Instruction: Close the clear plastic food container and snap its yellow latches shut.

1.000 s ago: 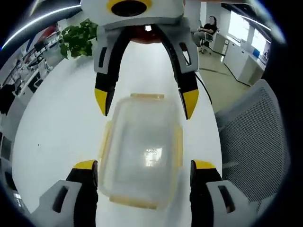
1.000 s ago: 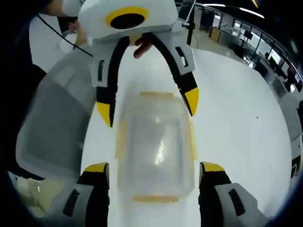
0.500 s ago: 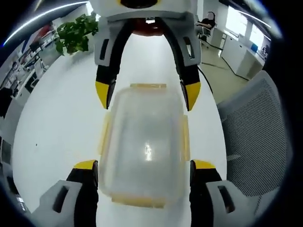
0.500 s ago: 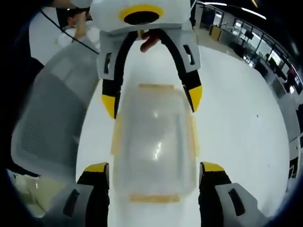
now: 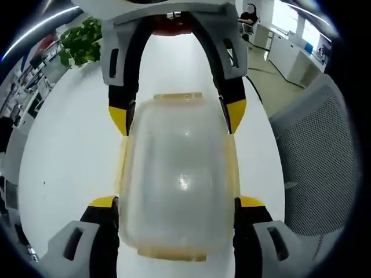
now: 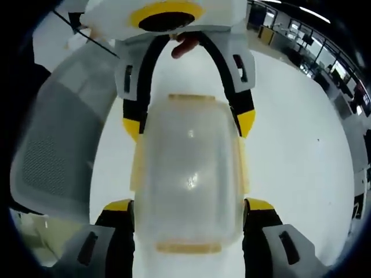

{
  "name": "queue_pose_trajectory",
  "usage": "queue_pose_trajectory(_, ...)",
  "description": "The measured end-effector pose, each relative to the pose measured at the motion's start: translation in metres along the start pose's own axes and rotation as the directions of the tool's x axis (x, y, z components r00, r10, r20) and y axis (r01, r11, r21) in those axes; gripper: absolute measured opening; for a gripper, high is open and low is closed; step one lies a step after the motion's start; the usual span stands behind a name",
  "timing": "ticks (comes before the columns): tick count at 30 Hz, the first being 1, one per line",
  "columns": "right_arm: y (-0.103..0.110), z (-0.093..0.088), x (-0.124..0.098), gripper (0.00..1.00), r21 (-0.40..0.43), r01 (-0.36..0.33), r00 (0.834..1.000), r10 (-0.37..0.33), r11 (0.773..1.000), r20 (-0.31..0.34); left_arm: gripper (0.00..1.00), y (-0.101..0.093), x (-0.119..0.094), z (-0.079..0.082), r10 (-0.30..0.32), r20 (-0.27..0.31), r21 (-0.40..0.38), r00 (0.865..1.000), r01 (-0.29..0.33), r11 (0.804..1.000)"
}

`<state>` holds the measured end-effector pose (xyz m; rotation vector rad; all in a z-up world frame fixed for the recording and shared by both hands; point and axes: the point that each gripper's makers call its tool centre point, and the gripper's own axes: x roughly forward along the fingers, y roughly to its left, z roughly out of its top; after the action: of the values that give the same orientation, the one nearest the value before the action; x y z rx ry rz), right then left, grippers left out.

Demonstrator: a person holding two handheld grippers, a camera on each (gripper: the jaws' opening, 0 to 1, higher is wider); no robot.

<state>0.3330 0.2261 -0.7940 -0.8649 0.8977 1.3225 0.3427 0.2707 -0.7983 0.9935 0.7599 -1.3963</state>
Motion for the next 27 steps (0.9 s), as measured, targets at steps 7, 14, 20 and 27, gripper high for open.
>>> queue_pose_trajectory(7,0.0002,-0.0005,0.0012,0.77,0.0,0.002,1.0,-0.002,1.0,-0.023,0.81,-0.0005,0.0014,-0.0027,-0.007,-0.079,0.011,0.997,0.008,1.0)
queue_pose_trajectory(14,-0.0003,-0.0002,0.0005,0.77,0.003,0.013,1.0,-0.013,1.0,0.005,0.81,0.0002,0.0007,-0.0042,0.004,-0.084,0.006,0.996,-0.003,1.0)
queue_pose_trajectory(20,0.0033,0.0008,0.0,0.77,-0.003,0.011,1.0,-0.011,1.0,0.024,0.81,-0.0035,0.0004,-0.0042,0.008,-0.091,-0.004,0.996,-0.008,1.0)
queue_pose_trajectory(27,0.0053,0.0011,0.0017,0.77,-0.007,0.015,1.0,-0.015,1.0,0.006,0.81,-0.0065,-0.0005,-0.0048,0.011,-0.082,-0.011,0.997,-0.012,1.0)
